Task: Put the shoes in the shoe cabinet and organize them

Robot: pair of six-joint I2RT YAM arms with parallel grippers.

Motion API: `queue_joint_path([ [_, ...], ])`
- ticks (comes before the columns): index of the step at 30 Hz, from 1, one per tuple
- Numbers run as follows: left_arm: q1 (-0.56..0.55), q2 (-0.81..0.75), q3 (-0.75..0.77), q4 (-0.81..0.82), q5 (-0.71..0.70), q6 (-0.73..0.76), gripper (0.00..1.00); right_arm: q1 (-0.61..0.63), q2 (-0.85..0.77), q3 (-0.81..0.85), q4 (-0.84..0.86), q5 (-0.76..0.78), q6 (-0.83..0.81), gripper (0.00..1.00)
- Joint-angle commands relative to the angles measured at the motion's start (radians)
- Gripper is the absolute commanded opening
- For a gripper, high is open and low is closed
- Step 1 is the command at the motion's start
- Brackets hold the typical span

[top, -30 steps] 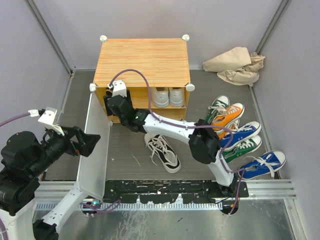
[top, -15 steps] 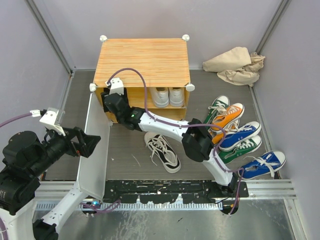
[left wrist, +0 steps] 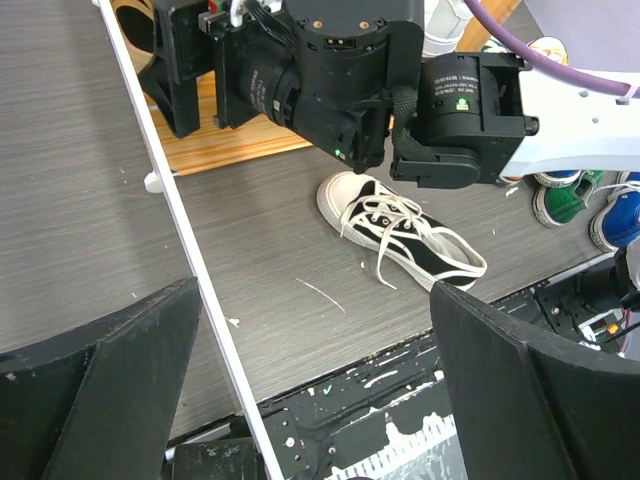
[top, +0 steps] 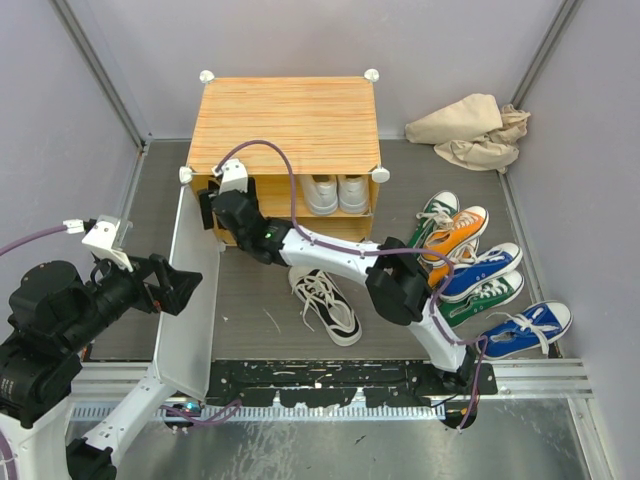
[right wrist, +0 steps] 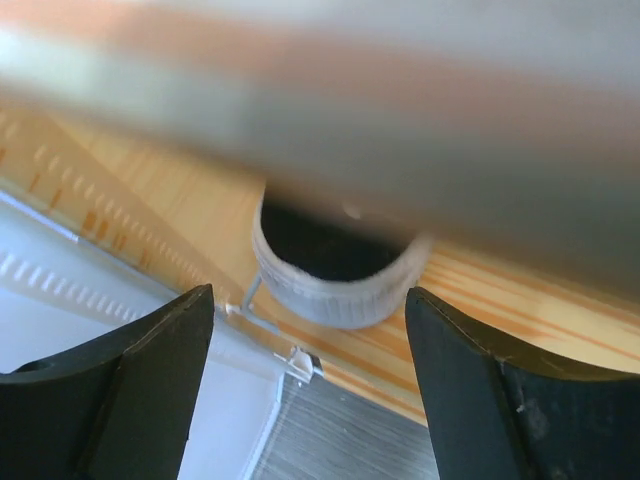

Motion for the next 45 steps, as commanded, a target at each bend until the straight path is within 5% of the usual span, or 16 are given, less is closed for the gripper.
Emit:
queue_joint_path([
  [1, -0.007, 0.006, 0.003, 0.022, -0.012, 0.016, 0.98, 0.005, -0.072, -0.093, -0.059, -0.023, 0.016, 0.82],
  [9, -0.007, 0.012, 0.022, 0.022, -0.015, 0.015, 0.98, 0.021, -0.291, -0.271, -0.263, -0.046, 0.009, 0.95],
  [17, -0.006, 0.006, -0.006, 0.029, -0.021, 0.019, 0.98, 0.038, -0.676, -0.706, -0.613, -0.037, 0.191, 0.95],
  [24, -0.007, 0.009, -0.020, 0.033, -0.027, 0.020, 0.98, 0.046, -0.982, -0.967, -0.747, -0.171, 0.343, 0.88],
  [35, -0.007, 0.025, -0.025, 0.032, -0.057, 0.020, 0.98, 0.046, -0.984, -1.197, -0.645, -0.279, 0.381, 0.85],
  [42, -0.007, 0.033, -0.034, 0.038, -0.063, 0.013, 0.98, 0.049, -0.951, -1.286, -0.477, -0.312, 0.403, 0.72],
  [45, -0.007, 0.030, -0.036, 0.039, -0.060, 0.013, 0.98, 0.068, -0.932, -1.285, -0.431, -0.324, 0.420, 0.40],
])
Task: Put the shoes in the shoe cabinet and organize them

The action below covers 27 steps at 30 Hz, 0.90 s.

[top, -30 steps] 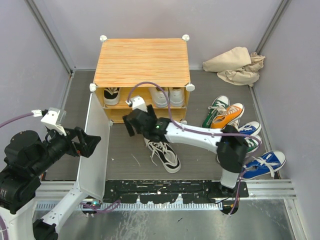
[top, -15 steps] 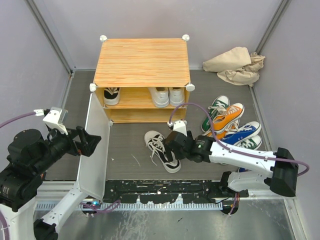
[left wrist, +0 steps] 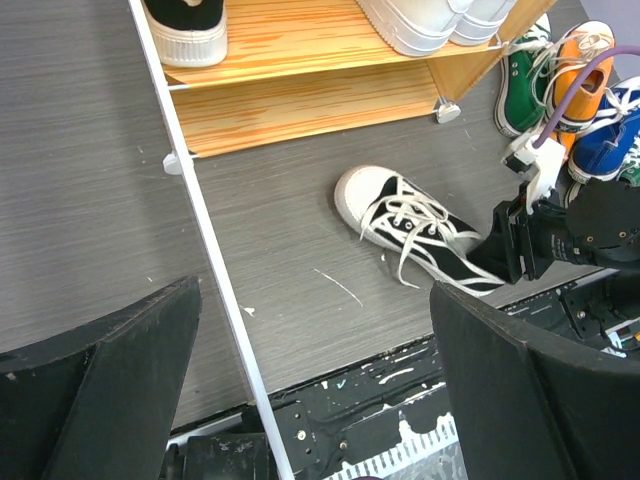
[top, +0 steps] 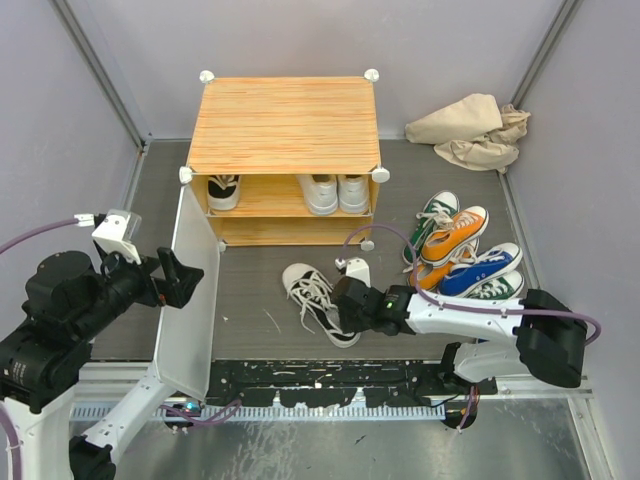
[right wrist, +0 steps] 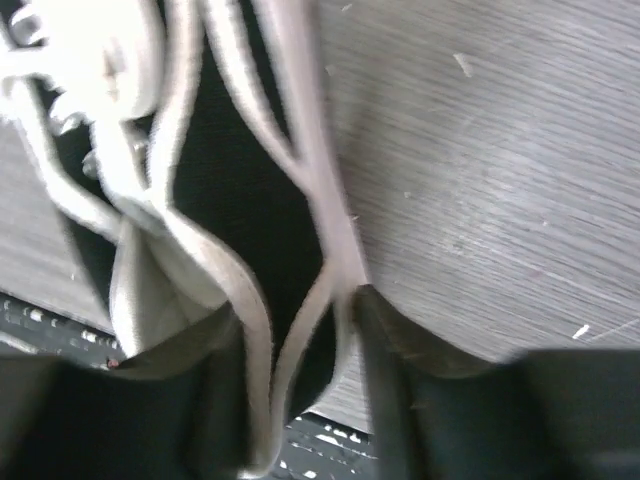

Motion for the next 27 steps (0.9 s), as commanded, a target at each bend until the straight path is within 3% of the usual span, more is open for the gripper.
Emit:
queue_joint_path([
  [1, -0.003, 0.008, -0.002, 0.042, -0.007, 0.008, 0.98, 0.036, 0.037, -0.007, 0.076, -0.018, 0.042, 0.25],
  [2, -0.002, 0.007, -0.002, 0.042, -0.007, 0.007, 0.98, 0.058, 0.042, 0.016, 0.067, 0.010, 0.065, 0.14],
  [4, -0.002, 0.007, 0.005, 0.042, 0.003, 0.004, 0.98, 0.117, 0.059, 0.093, 0.015, 0.108, 0.118, 0.02],
  [11, -0.002, 0.005, 0.046, 0.042, 0.033, 0.008, 0.98, 0.211, 0.166, 0.498, -0.290, 0.325, 0.321, 0.01],
  [20, -0.002, -0.026, 0.058, 0.043, 0.062, 0.002, 0.98, 0.208, 0.282, 0.733, -0.272, 0.439, 0.371, 0.01],
  [24, -0.002, -0.037, 0.054, 0.051, 0.072, -0.001, 0.98, 0.141, 0.328, 0.806, -0.259, 0.487, 0.346, 0.01],
  [27, -0.002, -0.036, 0.058, 0.051, 0.078, -0.002, 0.98, 0.077, 0.321, 0.807, -0.155, 0.474, 0.313, 0.01],
])
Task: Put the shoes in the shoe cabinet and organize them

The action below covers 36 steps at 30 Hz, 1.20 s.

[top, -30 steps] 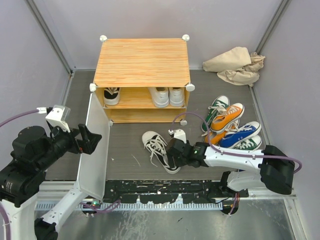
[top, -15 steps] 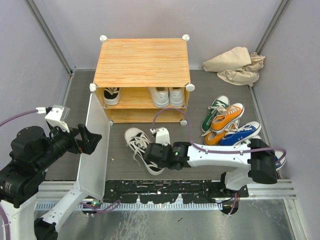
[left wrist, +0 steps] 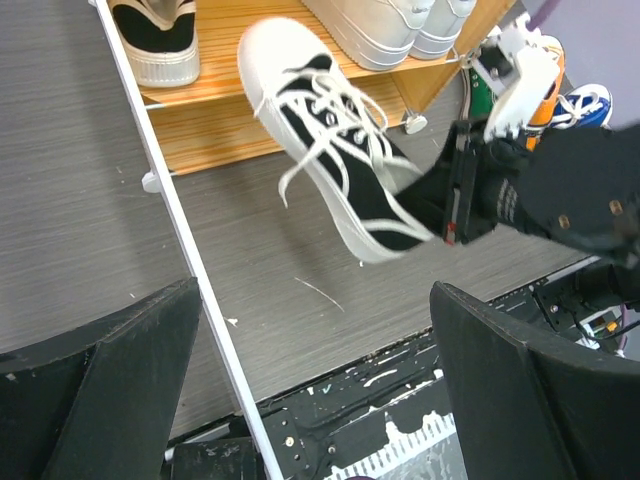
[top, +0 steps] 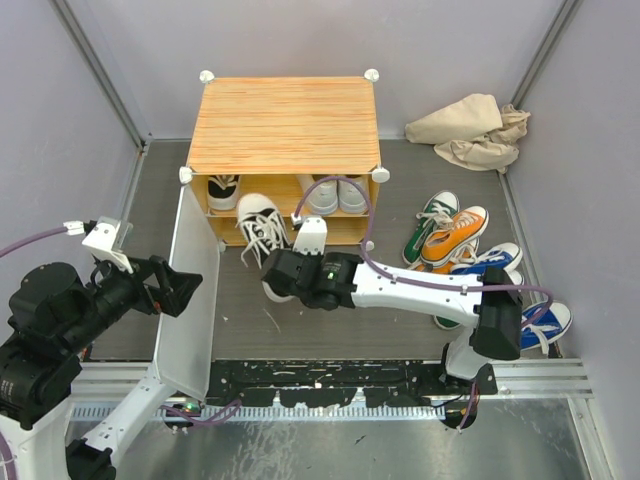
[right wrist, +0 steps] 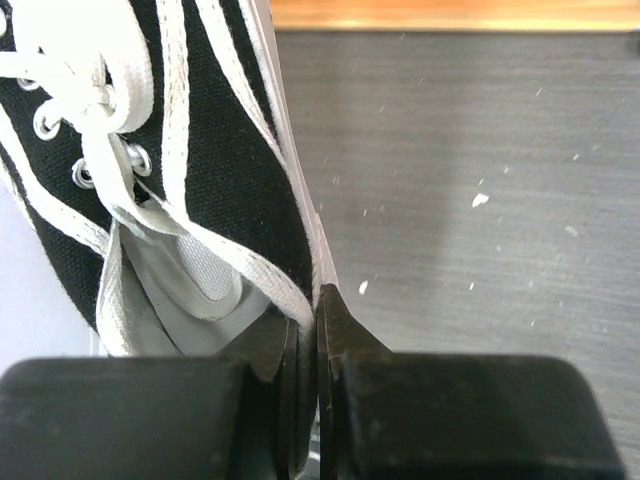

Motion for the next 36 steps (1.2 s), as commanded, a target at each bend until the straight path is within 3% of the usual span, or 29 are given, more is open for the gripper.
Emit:
queue_joint_path([
  [1, -0.003, -0.007, 0.031, 0.050, 0.031, 0.001, 0.98, -0.101, -0.039, 0.060, 0.187, 0.093, -0.019, 0.01],
  [6, -0.009, -0.006, 0.037, 0.050, 0.038, -0.001, 0.98, -0.185, -0.014, 0.094, 0.290, 0.053, -0.063, 0.01],
  [15, -0.013, -0.013, 0.026, 0.043, 0.031, 0.001, 0.98, -0.264, 0.163, 0.276, 0.304, -0.005, -0.110, 0.01],
  [27, -0.031, -0.006, 0.042, 0.032, 0.009, 0.010, 0.98, -0.331, 0.232, 0.359, 0.377, -0.011, -0.088, 0.02],
  [32, -0.033, -0.011, 0.034, 0.030, 0.003, 0.013, 0.98, -0.333, 0.230, 0.329, 0.376, -0.009, -0.074, 0.27],
  [34, -0.034, -0.011, 0.031, 0.028, 0.000, 0.014, 0.98, -0.334, 0.224, 0.312, 0.380, -0.015, -0.068, 0.42],
  [36, -0.037, -0.011, 0.031, 0.028, 0.000, 0.014, 0.98, -0.333, 0.215, 0.297, 0.389, -0.029, -0.073, 0.49],
])
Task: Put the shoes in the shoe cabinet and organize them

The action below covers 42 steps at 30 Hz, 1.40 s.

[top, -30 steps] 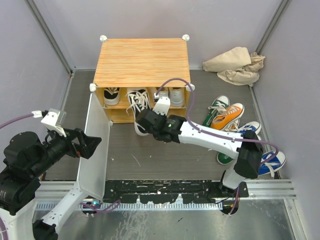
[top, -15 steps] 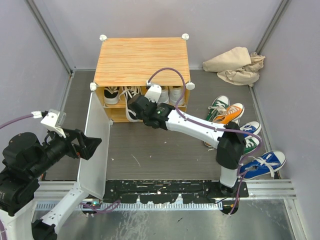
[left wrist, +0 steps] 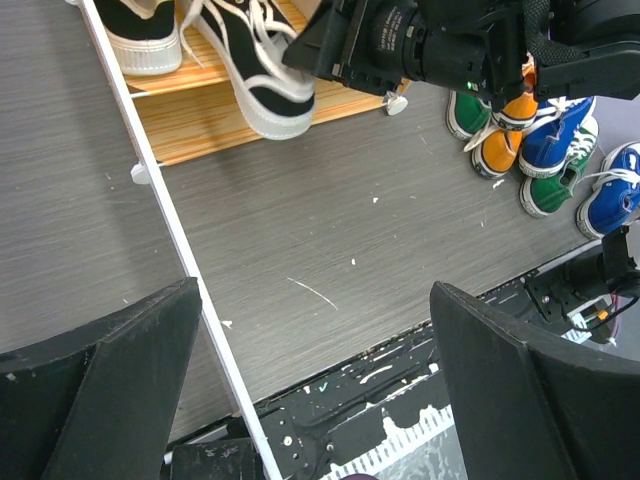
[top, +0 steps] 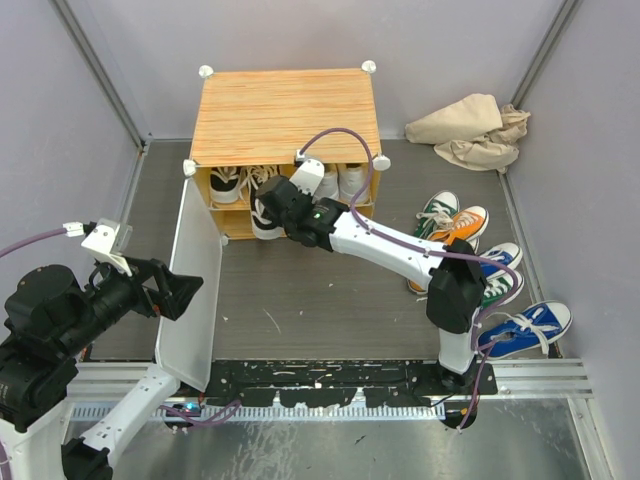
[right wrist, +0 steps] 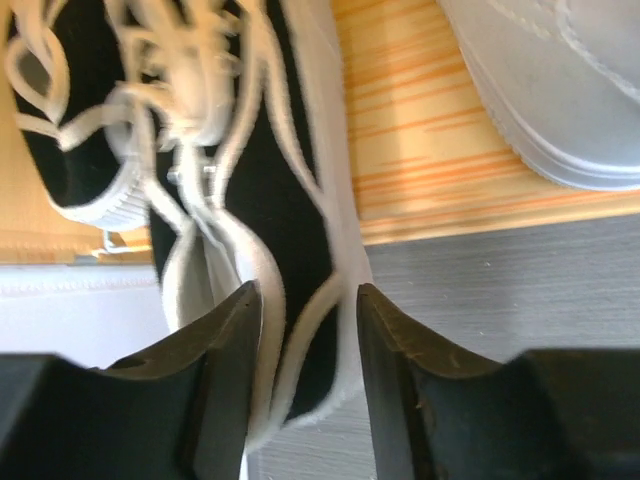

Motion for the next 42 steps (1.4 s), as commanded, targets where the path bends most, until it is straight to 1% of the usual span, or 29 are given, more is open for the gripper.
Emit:
queue_joint_path([
  [1, -0.009, -0.006, 0.022, 0.028, -0.010, 0.015, 0.98, -0.022, -0.050, 0.005, 0.128, 0.008, 0.003, 0.52],
  [5, -0.012, -0.002, 0.027, 0.026, -0.014, 0.017, 0.98, -0.019, -0.081, -0.037, 0.176, -0.032, -0.033, 0.56],
  [8, -0.013, -0.003, 0.027, 0.025, -0.016, 0.019, 0.98, -0.006, -0.109, -0.052, 0.199, -0.041, -0.076, 0.61],
  [11, -0.014, -0.003, 0.023, 0.023, -0.022, 0.020, 0.98, 0.021, -0.133, -0.050, 0.201, -0.020, -0.151, 0.68],
  [14, -0.013, -0.002, 0.021, 0.023, -0.024, 0.022, 0.98, 0.056, -0.151, -0.043, 0.203, -0.006, -0.252, 0.72],
  [18, -0.017, 0.001, 0.024, 0.020, -0.033, 0.025, 0.98, 0.091, -0.150, -0.018, 0.151, -0.026, -0.364, 0.76],
  [20, -0.018, 0.003, 0.026, 0.018, -0.038, 0.027, 0.98, 0.107, -0.137, -0.003, 0.101, -0.029, -0.392, 0.77],
  [24, -0.018, 0.007, 0.025, 0.018, -0.042, 0.027, 0.98, 0.132, -0.107, 0.003, 0.033, 0.024, -0.410, 0.78],
  [26, -0.019, 0.009, 0.027, 0.018, -0.042, 0.025, 0.98, 0.137, -0.092, 0.003, 0.028, 0.052, -0.421, 0.78],
  [28, -0.018, 0.012, 0.029, 0.016, -0.042, 0.024, 0.98, 0.144, -0.083, -0.004, 0.059, 0.107, -0.446, 0.78],
  [30, -0.018, 0.013, 0.028, 0.014, -0.043, 0.022, 0.98, 0.153, -0.082, -0.035, 0.135, 0.155, -0.501, 0.77],
  [32, -0.018, 0.015, 0.026, 0.011, -0.047, 0.022, 0.98, 0.155, -0.084, -0.071, 0.221, 0.167, -0.555, 0.76],
  [37, -0.018, 0.014, 0.019, 0.007, -0.060, 0.023, 0.98, 0.155, -0.080, -0.142, 0.380, 0.182, -0.634, 0.69],
  [42, -0.018, 0.009, 0.017, 0.003, -0.066, 0.027, 0.98, 0.155, -0.073, -0.159, 0.416, 0.188, -0.645, 0.60],
])
